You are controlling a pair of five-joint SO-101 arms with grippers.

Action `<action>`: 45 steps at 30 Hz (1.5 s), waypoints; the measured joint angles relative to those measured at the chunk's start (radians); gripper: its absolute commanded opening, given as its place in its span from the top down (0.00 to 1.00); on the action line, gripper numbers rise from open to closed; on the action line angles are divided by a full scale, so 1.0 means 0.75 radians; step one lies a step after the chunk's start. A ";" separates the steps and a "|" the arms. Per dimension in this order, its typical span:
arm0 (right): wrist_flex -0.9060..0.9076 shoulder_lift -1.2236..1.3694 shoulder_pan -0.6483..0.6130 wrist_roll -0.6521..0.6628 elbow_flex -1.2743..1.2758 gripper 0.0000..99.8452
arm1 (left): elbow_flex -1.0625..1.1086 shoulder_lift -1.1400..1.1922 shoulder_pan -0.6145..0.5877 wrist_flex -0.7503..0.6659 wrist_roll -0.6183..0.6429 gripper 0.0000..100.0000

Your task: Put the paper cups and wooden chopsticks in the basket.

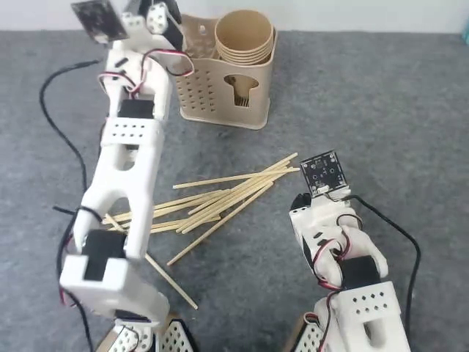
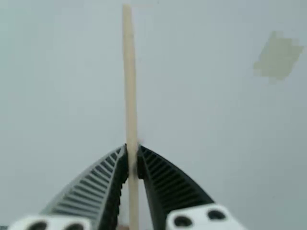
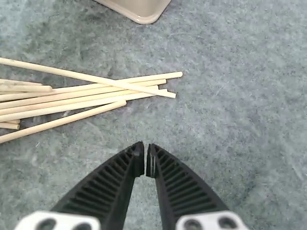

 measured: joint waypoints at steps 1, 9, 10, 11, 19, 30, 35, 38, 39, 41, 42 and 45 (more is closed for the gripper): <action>-0.008 0.000 0.000 0.000 0.012 0.97 | 0.000 0.016 0.000 -0.004 -0.029 0.93; -0.047 0.000 0.000 0.033 0.047 0.97 | -0.010 0.076 0.004 0.057 -0.168 0.59; -0.053 0.000 0.000 0.037 0.047 0.97 | -0.020 0.076 0.004 0.113 -0.168 0.59; -0.059 0.000 0.000 0.037 0.049 0.97 | -0.027 0.074 0.002 0.176 -0.168 0.59; -0.072 0.000 0.000 0.043 0.049 0.97 | -0.108 -0.248 -0.059 0.949 -0.172 0.59; -0.074 0.000 0.000 0.045 0.049 0.97 | -0.102 -0.704 0.029 2.074 -0.454 0.59; -0.076 0.000 0.000 0.045 0.049 0.97 | 0.033 -0.716 0.051 2.304 -0.700 0.59; -0.076 0.000 0.000 0.045 0.061 0.97 | 0.194 -0.716 0.074 2.295 -0.884 0.59; -0.076 0.000 0.000 0.045 0.063 0.97 | 0.254 -0.716 0.086 2.273 -0.921 0.59; -0.076 0.000 0.000 0.045 0.063 0.97 | 0.376 -0.716 0.106 2.199 -0.964 0.60; -0.076 0.000 0.000 0.045 0.063 0.97 | 0.434 -0.716 0.121 2.146 -0.970 0.61; -0.076 0.000 0.000 0.045 0.063 0.97 | 0.593 -0.716 0.166 1.962 -0.982 0.69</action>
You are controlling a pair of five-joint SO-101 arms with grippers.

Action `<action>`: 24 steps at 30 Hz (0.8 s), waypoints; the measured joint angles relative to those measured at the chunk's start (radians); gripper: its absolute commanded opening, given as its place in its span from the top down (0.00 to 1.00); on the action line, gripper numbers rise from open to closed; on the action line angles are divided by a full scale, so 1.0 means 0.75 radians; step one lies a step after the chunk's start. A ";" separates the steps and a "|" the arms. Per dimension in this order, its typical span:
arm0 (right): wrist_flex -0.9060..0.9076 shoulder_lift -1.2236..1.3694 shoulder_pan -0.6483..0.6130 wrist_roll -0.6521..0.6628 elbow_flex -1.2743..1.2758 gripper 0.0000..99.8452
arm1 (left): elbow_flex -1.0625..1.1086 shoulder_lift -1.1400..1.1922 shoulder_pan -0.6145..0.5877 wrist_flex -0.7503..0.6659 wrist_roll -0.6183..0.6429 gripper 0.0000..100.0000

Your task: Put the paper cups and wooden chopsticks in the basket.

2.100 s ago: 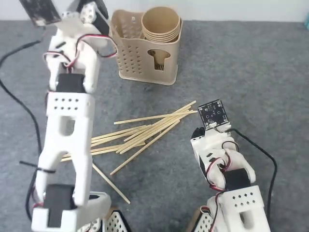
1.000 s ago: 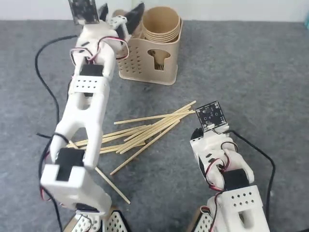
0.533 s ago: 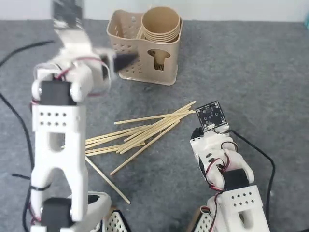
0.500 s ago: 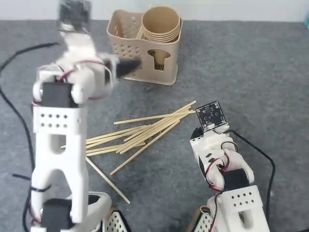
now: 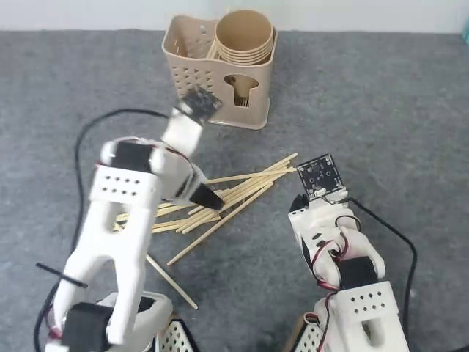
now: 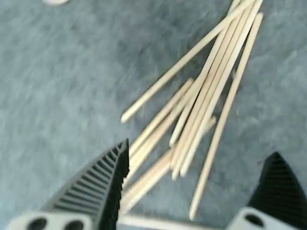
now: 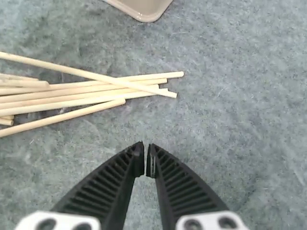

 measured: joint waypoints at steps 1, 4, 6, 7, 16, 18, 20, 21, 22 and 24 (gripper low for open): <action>0.000 0.000 0.000 0.000 0.000 0.97 | 0.045 0.000 0.018 -0.061 -0.004 0.71; 0.000 0.000 0.000 0.000 0.000 0.97 | 0.110 0.006 0.086 -0.198 -0.037 0.69; 0.000 0.000 0.000 0.000 0.000 0.97 | 0.113 0.061 0.117 -0.256 -0.037 0.66; 0.000 0.000 0.000 0.000 0.000 0.97 | 0.108 0.110 0.123 -0.270 -0.039 0.64; 0.000 0.000 0.000 0.000 0.000 0.97 | -0.288 0.743 0.131 -0.248 -0.035 0.64; 0.000 0.000 0.000 0.000 0.000 0.97 | -0.356 0.847 0.133 -0.248 -0.035 0.64; 0.000 0.000 0.000 0.000 0.000 0.97 | -0.405 0.937 0.133 -0.248 -0.035 0.64; 0.000 0.000 0.000 0.000 0.000 0.97 | -0.432 0.978 0.133 -0.248 -0.037 0.65; 0.000 0.000 0.000 0.000 0.000 0.97 | -0.454 1.009 0.133 -0.237 -0.033 0.67; 0.000 0.000 0.000 0.000 0.000 0.97 | -0.503 1.056 0.139 -0.194 -0.039 0.73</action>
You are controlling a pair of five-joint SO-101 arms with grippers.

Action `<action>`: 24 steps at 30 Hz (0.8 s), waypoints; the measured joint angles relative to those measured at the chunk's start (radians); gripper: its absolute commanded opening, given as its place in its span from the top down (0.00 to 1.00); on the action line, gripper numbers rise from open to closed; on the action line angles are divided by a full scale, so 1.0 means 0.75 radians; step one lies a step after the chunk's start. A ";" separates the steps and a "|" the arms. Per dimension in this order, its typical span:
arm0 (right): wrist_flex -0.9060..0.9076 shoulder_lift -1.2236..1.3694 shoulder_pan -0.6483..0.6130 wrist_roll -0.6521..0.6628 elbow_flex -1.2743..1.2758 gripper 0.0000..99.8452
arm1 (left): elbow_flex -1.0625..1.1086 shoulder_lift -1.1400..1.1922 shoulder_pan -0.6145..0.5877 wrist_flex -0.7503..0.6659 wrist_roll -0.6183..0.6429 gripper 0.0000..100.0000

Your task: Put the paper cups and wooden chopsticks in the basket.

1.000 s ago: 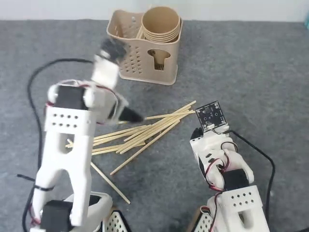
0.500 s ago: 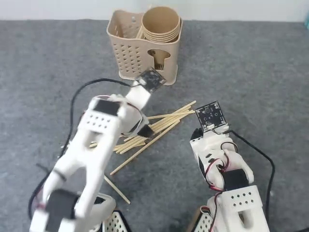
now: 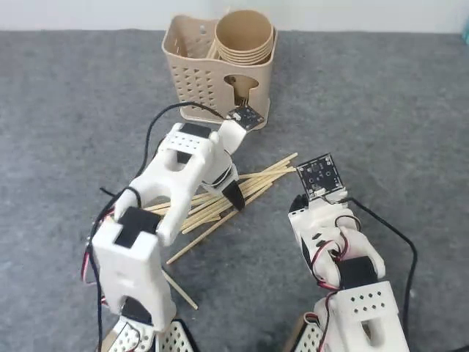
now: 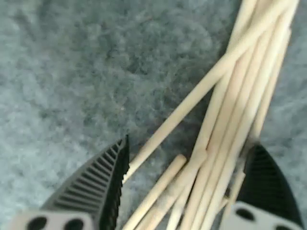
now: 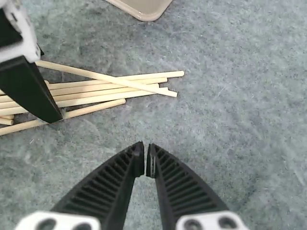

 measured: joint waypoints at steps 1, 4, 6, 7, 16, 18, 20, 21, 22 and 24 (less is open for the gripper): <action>0.000 0.000 0.000 0.000 0.000 0.97 | -0.029 0.020 0.000 0.029 -0.016 0.77; 0.000 0.000 0.000 0.000 0.000 0.97 | -0.086 0.059 0.006 0.100 -0.113 0.91; 0.000 0.000 0.000 0.000 0.000 0.97 | -0.106 0.072 0.039 0.139 -0.172 0.99; 0.000 0.000 0.000 0.000 0.000 0.97 | -0.110 0.074 0.059 0.160 -0.196 0.99; 0.000 0.000 0.000 0.000 0.000 0.97 | -0.129 0.080 0.153 0.313 -0.256 0.99; 0.000 0.000 0.000 0.000 0.000 0.97 | -0.133 0.080 0.155 0.327 -0.256 0.99; 0.000 0.000 0.000 0.000 0.000 0.97 | -0.133 0.082 0.155 0.336 -0.231 0.99; 0.000 0.000 0.000 0.000 0.000 0.97 | -0.133 0.072 0.155 0.340 -0.217 0.99; 0.000 0.000 0.000 0.000 0.000 0.97 | -0.131 0.049 0.155 0.346 -0.203 0.99; 0.000 0.000 0.000 0.000 0.000 0.97 | -0.117 -0.018 0.155 0.370 -0.184 0.99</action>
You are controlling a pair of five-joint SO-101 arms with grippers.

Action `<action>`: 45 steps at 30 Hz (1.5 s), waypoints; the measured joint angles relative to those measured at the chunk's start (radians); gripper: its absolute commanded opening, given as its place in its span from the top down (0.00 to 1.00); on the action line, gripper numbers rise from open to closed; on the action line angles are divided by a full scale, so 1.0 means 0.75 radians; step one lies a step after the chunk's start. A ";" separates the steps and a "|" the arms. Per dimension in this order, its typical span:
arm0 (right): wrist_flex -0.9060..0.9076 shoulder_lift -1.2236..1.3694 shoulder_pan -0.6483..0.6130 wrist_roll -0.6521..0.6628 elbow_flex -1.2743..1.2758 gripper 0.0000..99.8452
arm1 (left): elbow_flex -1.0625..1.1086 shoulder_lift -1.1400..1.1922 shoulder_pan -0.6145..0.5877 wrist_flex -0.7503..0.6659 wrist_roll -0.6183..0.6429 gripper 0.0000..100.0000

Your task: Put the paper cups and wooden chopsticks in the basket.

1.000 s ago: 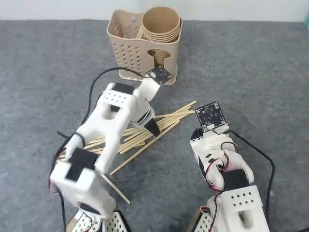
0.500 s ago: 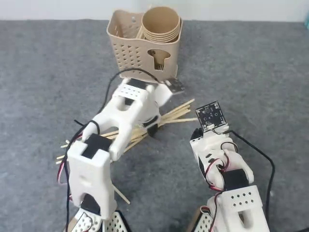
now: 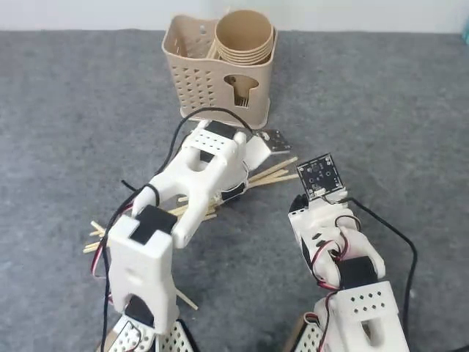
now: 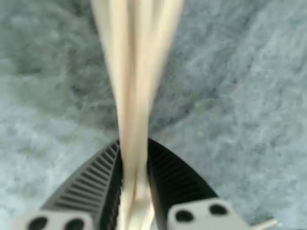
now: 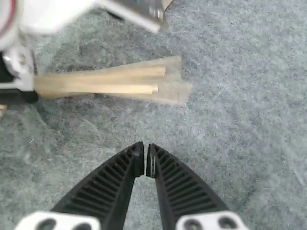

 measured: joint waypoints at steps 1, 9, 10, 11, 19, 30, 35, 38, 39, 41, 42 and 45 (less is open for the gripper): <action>0.000 0.000 0.000 0.000 0.000 0.97 | 0.012 -0.039 0.000 0.008 0.008 0.99; 0.000 0.000 0.000 0.000 0.000 0.97 | 0.137 -0.381 0.000 0.027 0.135 0.99; 0.000 0.000 0.000 0.000 0.000 0.97 | 0.145 -0.419 0.000 0.031 0.149 0.99; 0.000 0.000 0.000 0.000 0.000 0.97 | 0.153 -0.460 0.000 0.031 0.162 0.99; 0.000 0.000 0.000 0.000 0.000 0.97 | 0.162 -0.761 0.000 0.086 0.190 0.99; 0.000 0.000 0.000 0.000 0.000 0.97 | 0.162 -0.949 0.000 -0.268 0.456 0.99; 0.000 0.000 0.000 0.000 0.000 0.97 | 0.164 -0.949 -0.074 -0.581 0.532 0.99; 0.000 0.000 0.000 0.000 0.000 0.97 | 0.164 -0.949 -0.131 -0.757 0.595 0.99; 0.000 0.000 0.000 0.000 0.000 0.97 | 0.164 -0.949 -0.147 -0.806 0.618 0.99; 0.000 0.000 0.000 0.000 0.000 0.97 | 0.164 -0.949 -0.180 -0.892 0.644 0.99; 0.000 0.000 0.000 0.000 0.000 0.97 | 0.164 -0.949 -0.192 -0.929 0.653 0.99; 0.000 0.000 0.000 0.000 0.000 0.97 | 0.164 -0.949 -0.211 -1.043 0.659 0.99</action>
